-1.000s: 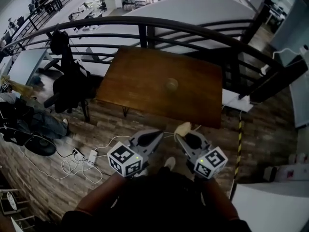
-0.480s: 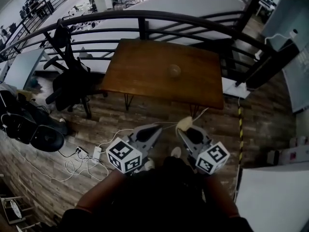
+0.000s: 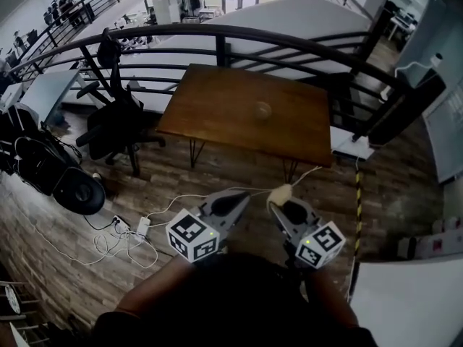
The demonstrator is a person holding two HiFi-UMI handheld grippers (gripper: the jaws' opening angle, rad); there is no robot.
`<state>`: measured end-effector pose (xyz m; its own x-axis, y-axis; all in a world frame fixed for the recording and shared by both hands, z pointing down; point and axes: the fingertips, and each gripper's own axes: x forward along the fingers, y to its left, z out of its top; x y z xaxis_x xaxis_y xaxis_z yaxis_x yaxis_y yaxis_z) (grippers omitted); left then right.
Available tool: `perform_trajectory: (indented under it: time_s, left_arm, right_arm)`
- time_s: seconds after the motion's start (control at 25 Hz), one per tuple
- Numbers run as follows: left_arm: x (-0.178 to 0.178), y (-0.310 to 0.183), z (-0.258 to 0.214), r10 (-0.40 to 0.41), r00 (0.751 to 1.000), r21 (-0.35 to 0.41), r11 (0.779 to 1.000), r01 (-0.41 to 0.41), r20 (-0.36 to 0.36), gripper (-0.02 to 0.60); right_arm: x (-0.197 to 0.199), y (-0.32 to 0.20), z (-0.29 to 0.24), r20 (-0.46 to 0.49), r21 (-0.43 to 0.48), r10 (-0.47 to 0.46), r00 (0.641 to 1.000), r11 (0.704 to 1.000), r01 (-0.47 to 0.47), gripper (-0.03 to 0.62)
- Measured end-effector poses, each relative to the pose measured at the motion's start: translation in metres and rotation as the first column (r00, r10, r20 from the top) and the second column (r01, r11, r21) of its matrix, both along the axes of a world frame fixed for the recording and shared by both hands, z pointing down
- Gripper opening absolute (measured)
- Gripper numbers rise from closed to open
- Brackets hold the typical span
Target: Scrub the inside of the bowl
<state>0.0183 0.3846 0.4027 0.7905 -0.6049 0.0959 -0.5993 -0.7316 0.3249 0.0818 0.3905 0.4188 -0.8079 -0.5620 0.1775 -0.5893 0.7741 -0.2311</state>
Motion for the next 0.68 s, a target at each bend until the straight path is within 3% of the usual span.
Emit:
perform_trajectory:
  time_s: [0.36,0.68]
  left_arm:
    - [0.080,0.063,0.009,0.000,1.000,-0.009,1.000,0.000,0.000,-0.002]
    - [0.119,0.105,0.008,-0.007,1.000,-0.013,1.000,0.007,-0.001,-0.002]
  right_arm:
    - [0.062,0.057,-0.009,0.001,0.019,-0.033,0.999,0.999,0.033,0.075]
    - [0.105,0.096,-0.009,0.002,0.011,-0.034,0.999,0.999,0.034,0.075]
